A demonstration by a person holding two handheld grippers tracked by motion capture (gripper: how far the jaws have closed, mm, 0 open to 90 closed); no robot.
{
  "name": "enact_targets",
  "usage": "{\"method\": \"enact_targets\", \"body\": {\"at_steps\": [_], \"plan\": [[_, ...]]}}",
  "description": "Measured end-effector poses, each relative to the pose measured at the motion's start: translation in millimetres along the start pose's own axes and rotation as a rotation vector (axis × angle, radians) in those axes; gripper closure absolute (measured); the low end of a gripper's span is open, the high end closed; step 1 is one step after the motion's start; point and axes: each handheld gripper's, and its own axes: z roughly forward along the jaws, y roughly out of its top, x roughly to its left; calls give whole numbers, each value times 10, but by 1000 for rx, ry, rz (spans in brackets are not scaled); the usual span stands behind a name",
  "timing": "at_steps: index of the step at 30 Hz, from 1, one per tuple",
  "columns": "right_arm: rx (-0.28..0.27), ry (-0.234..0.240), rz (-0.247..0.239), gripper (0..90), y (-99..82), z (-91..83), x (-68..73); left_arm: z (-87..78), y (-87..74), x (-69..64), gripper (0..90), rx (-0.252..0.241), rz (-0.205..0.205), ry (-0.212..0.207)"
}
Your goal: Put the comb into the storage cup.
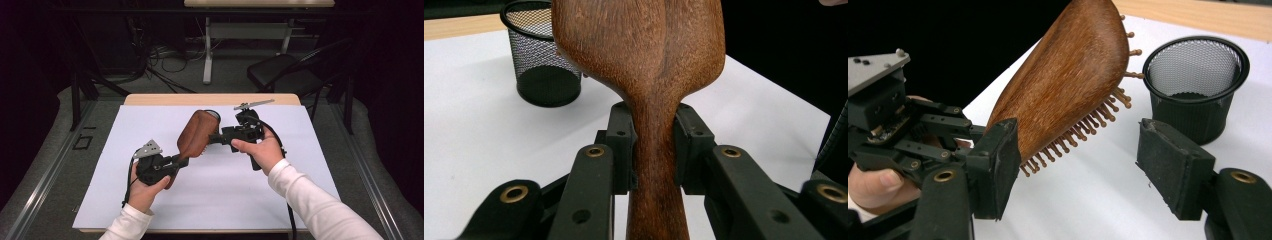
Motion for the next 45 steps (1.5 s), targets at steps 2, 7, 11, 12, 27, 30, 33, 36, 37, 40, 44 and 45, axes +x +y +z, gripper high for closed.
{"method": "enact_targets", "body": {"at_steps": [2, 7, 11, 12, 27, 30, 33, 36, 37, 40, 44, 45], "plan": [[7, 8, 29, 328, 13, 0, -9, 1, 1, -4, 728, 2, 0, -4], [-13, 20, 44, 314, 36, 13, -35, 3, 7, -32, 728, 2, 8, -9], [-42, 19, 36, 297, 51, 28, -52, 6, 9, -42, 729, 1, 10, -14], [-43, 18, 42, 297, 53, 31, -56, 8, 9, -44, 728, 1, 12, -13], [-37, 51, 153, 271, 109, 135, -129, 26, 4, -67, 728, 2, 13, -23], [-28, 52, 155, 264, 117, 163, -126, 33, 2, -73, 728, 5, 16, -25], [-18, 56, 154, 263, 118, 194, -116, 38, 1, -79, 728, 4, 14, -28], [-9, 62, 153, 264, 119, 226, -106, 42, 1, -80, 728, 8, 18, -30], [-8, 63, 152, 263, 119, 236, -103, 44, 0, -82, 728, 7, 18, -31], [-1, 65, 148, 264, 119, 264, -93, 50, 0, -85, 728, 6, 20, -31], [8, 78, 153, 264, 116, 298, -81, 59, 2, -94, 728, 5, 17, -36], [6, 79, 157, 264, 115, 304, -79, 62, 2, -96, 728, 5, 17, -36]]}}
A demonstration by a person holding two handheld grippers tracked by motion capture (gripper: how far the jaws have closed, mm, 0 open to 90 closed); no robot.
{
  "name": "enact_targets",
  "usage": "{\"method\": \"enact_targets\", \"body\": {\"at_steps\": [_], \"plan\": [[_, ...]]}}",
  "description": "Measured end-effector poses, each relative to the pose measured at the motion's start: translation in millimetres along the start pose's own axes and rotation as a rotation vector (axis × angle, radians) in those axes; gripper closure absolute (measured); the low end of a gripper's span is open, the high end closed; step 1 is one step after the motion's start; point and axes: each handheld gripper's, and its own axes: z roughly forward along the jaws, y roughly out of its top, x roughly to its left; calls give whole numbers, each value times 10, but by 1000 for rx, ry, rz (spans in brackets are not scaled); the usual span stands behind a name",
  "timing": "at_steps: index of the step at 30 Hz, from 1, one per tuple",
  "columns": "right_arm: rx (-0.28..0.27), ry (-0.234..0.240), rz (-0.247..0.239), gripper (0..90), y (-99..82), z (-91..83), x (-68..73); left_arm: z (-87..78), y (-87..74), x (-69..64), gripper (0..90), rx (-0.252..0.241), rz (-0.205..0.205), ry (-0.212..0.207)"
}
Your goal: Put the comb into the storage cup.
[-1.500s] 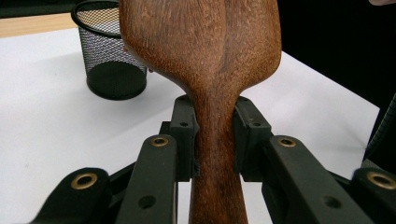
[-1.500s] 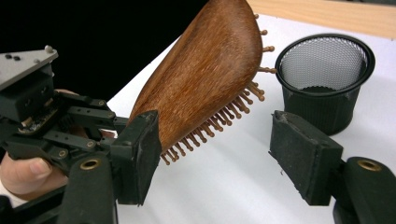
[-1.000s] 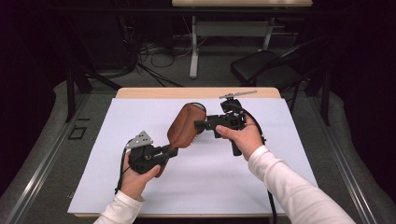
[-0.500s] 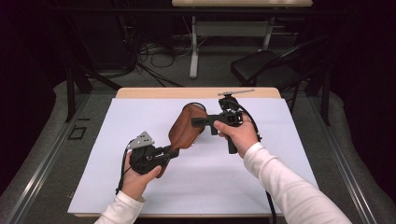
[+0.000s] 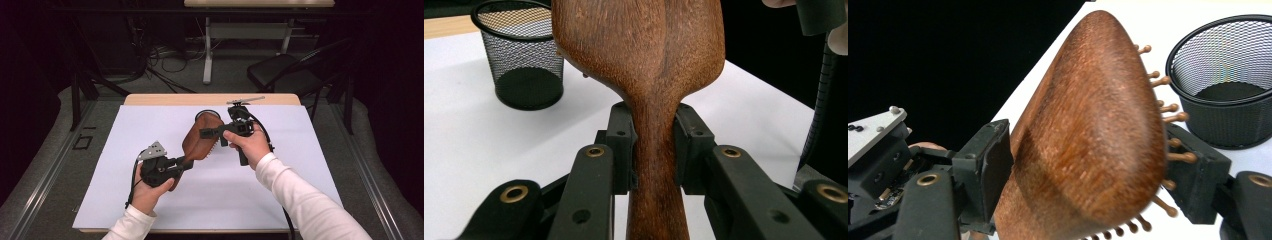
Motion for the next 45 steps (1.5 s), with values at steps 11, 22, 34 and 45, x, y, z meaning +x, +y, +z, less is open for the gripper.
{"method": "enact_targets", "body": {"at_steps": [11, 22, 34, 45], "plan": [[0, 8, 12, 264, -6, 30, -20, 18, 5, -9, 728, 1, 1, -6], [12, 10, 11, 269, -43, 68, -2, 23, -1, -16, 728, 1, 5, -8], [18, 28, 45, 282, -51, 65, -36, 39, -14, -8, 729, 6, -1, -16], [17, 40, 73, 315, -61, 68, -78, 68, -28, 9, 728, 21, -2, -17]]}}
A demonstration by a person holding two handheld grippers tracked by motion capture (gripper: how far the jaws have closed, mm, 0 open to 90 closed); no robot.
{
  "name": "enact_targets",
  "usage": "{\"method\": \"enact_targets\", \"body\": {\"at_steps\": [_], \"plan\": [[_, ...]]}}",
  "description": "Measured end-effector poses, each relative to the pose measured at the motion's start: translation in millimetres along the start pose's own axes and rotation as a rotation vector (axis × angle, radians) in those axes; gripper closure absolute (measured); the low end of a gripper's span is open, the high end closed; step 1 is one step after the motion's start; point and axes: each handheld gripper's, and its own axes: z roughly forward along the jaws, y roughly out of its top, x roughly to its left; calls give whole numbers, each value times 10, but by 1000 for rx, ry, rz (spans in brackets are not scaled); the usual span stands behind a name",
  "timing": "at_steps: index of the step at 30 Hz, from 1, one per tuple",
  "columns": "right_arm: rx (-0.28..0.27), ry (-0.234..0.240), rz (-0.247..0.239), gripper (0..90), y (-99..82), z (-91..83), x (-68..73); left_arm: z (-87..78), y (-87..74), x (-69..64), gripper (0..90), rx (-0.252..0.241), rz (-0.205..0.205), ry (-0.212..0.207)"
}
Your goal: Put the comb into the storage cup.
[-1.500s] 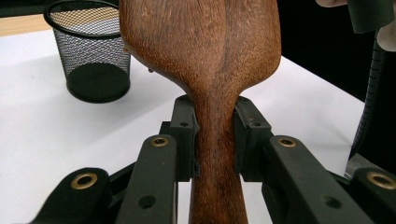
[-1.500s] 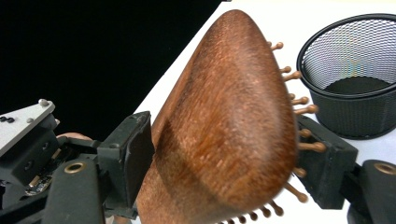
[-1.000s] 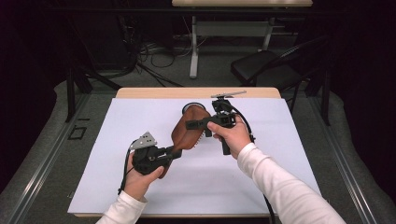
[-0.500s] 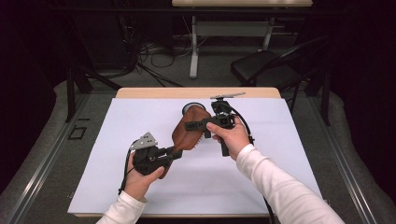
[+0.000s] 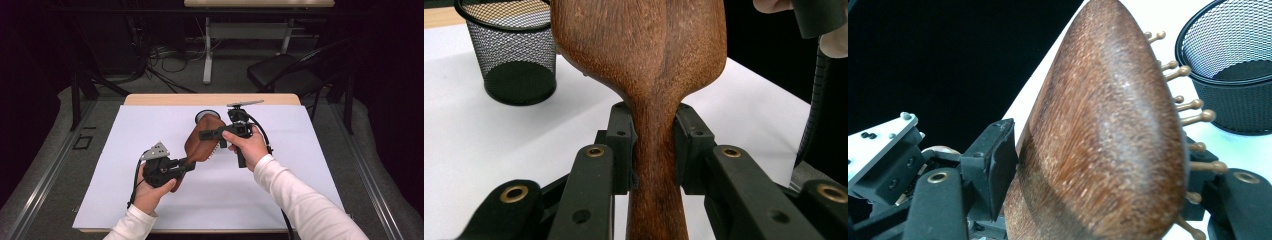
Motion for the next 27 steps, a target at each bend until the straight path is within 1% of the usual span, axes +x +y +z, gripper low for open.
{"method": "enact_targets", "body": {"at_steps": [8, 14, 27], "plan": [[-5, 4, 24, 338, -9, -3, -18, 18, -10, 5, 729, 16, 9, 3], [-12, 7, 33, 354, -7, -5, -23, 22, -11, 6, 730, 21, 12, 4], [-54, 19, 83, 383, -12, -6, -38, 43, -19, 1, 731, 27, 14, 6]]}}
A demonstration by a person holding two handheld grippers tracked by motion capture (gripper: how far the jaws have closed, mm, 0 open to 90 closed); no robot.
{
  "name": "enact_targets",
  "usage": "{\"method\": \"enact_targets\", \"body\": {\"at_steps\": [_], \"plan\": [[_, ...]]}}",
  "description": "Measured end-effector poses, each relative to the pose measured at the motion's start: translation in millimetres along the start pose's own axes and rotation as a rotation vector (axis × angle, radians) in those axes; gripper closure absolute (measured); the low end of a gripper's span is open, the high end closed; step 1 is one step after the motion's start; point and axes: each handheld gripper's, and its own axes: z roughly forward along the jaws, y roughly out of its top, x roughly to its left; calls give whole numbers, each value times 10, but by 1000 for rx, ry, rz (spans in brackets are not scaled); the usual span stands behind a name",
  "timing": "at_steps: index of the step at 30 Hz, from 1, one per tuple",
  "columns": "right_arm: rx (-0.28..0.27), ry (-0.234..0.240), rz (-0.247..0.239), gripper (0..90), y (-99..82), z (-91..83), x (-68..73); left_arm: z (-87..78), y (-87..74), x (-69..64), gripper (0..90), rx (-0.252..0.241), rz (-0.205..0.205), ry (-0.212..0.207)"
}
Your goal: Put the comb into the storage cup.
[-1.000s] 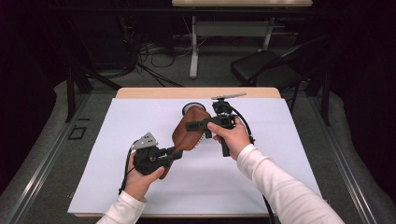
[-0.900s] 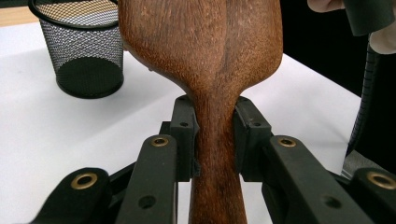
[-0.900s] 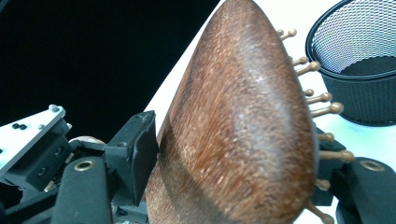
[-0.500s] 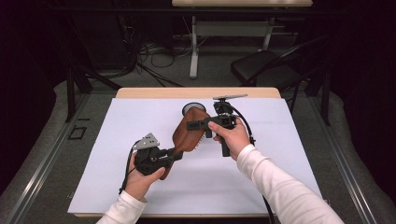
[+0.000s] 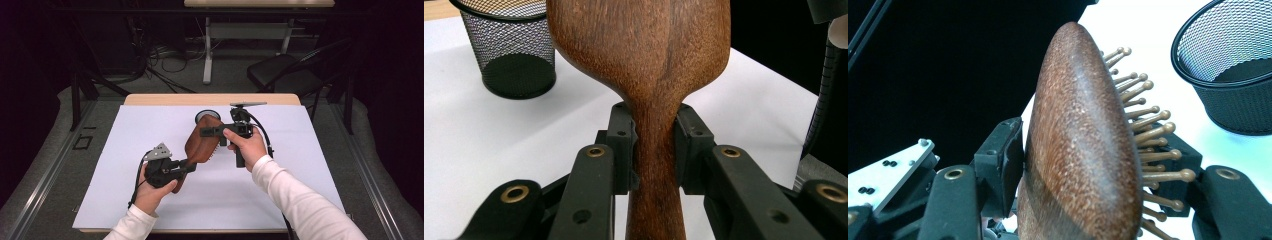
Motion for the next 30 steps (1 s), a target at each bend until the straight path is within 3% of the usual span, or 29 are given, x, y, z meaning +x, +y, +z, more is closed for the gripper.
{"method": "enact_targets", "body": {"at_steps": [9, 19, 30], "plan": [[-47, 16, 29, 406, -21, 4, -9, 0, -2, 12, 731, 1, -2, 0], [-57, 21, 32, 417, -34, -6, -9, 5, -3, 20, 731, 4, -4, -2], [-74, 51, 81, 445, -56, -14, -40, 7, -5, 25, 730, 3, -6, -6]]}}
